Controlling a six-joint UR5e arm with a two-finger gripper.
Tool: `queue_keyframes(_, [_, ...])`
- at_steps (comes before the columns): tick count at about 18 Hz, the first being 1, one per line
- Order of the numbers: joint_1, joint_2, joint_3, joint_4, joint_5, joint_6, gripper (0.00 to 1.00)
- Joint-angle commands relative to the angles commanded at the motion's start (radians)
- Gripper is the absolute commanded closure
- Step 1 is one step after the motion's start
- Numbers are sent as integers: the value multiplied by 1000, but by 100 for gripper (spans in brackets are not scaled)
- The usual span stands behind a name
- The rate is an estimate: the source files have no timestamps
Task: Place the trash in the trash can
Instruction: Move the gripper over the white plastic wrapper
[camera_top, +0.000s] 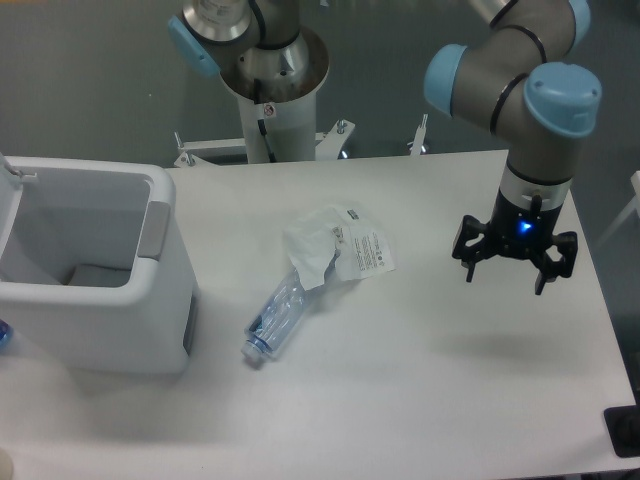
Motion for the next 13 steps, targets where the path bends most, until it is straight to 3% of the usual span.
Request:
queue_keyframes(5, [-9,-2,-15,2,23,-6,0])
queue_keyframes(13, [-9,20,-162,15,26,-12,0])
